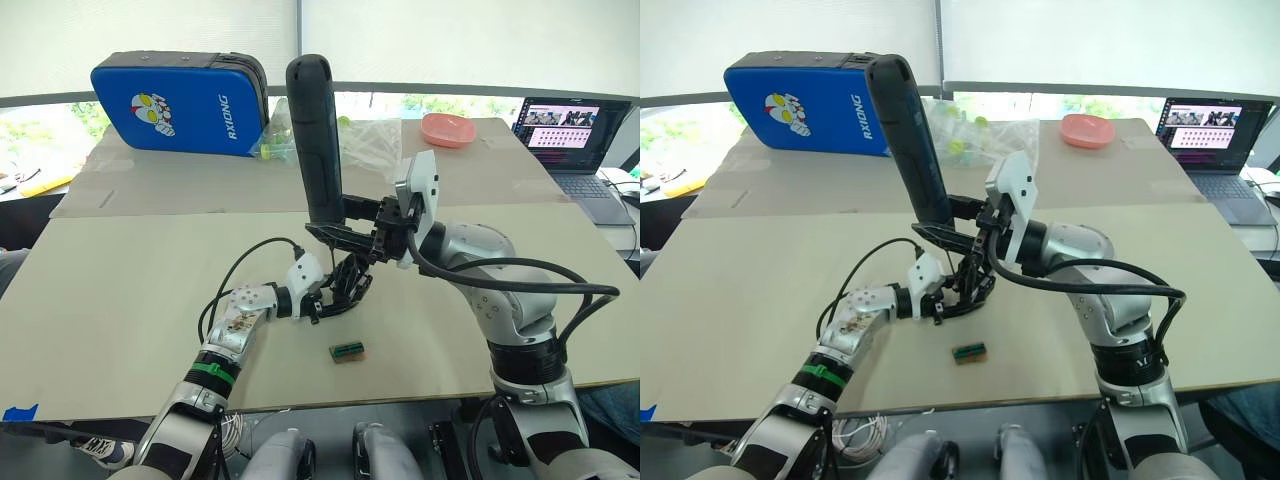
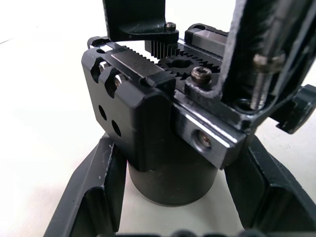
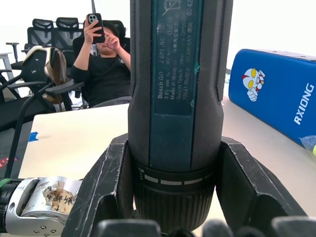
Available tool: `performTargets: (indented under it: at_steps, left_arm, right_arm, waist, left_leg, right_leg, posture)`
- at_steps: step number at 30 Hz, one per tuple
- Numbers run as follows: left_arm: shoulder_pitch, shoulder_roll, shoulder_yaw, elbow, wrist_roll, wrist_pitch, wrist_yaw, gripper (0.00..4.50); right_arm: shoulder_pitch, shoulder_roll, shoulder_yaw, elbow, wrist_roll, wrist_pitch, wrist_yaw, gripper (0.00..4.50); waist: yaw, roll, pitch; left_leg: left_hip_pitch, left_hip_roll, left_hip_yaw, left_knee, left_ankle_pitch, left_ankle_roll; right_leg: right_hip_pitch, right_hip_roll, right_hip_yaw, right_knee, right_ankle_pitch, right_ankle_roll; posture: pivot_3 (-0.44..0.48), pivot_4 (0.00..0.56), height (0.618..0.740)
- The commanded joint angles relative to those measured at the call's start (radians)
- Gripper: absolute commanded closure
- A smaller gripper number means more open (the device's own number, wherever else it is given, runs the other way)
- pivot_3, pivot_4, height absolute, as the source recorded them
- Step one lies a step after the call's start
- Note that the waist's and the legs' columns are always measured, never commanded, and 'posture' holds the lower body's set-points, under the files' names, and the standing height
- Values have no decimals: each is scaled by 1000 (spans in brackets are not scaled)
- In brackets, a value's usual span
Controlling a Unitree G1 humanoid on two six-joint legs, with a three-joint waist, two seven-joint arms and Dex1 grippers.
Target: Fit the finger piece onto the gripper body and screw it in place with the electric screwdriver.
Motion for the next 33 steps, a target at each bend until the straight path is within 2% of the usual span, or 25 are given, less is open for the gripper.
performTargets:
  at_steps: [1,33]
  left_arm:
    - [-17,-3,1,-39,-10,-7,-4,2211]
    - [-22,-7,0,-33,-10,-6,-5,2211]
  right_arm:
    - [-11,4,-18,-33,5,-54,8,2603]
    - [12,6,-12,-43,7,-48,-14,2603]
  waist:
    - [0,0,0]
    - [0,0,0]
  left_leg:
    - [0,0,0,0,0,0]
    - [0,0,0,0,0,0]
  right_leg:
    - [0,0,0,0,0,0]
    - [0,0,0,0,0,0]
  posture:
    - [0,150,740]
    - [0,150,740]
